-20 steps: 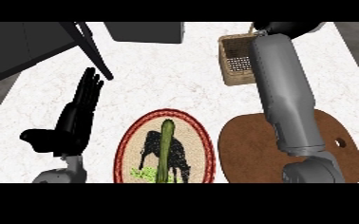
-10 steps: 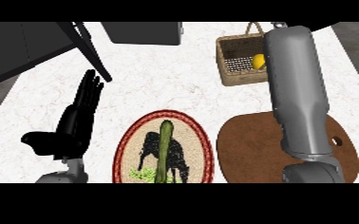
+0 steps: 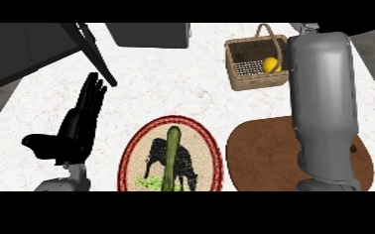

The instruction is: Pick the lemon from the cutting board and place it in the basket

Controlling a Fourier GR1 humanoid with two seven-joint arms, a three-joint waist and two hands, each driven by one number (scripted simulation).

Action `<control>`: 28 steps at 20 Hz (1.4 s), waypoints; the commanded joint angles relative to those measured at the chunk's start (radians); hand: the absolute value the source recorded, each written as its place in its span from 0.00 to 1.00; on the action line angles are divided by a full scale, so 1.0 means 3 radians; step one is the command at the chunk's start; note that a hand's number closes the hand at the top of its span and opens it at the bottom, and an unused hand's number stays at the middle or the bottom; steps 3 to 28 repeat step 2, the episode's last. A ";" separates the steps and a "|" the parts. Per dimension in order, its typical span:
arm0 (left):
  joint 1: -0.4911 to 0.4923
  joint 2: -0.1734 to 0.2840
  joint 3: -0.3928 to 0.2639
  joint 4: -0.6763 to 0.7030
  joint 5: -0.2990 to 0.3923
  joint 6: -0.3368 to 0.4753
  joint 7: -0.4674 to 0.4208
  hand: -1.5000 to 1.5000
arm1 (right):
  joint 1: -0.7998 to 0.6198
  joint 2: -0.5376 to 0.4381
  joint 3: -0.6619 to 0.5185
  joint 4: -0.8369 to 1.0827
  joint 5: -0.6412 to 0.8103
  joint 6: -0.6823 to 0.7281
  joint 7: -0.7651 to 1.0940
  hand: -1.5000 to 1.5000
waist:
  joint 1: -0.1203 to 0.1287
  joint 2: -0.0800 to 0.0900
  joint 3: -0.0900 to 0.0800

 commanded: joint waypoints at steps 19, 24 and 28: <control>-0.0065 0.0012 0.0009 0.0160 0.0000 -0.0049 -0.0099 0.50 | -0.0002 0.0000 0.0585 -0.0459 -0.0215 0.0486 0.0708 0.00 | 0.0003 0.0009 -0.0003; -0.0065 0.0012 0.0009 0.0160 0.0000 -0.0049 -0.0099 0.50 | -0.0002 0.0000 0.0585 -0.0459 -0.0215 0.0486 0.0708 0.00 | 0.0003 0.0009 -0.0003; -0.0065 0.0012 0.0009 0.0160 0.0000 -0.0049 -0.0099 0.50 | -0.0002 0.0000 0.0585 -0.0459 -0.0215 0.0486 0.0708 0.00 | 0.0003 0.0009 -0.0003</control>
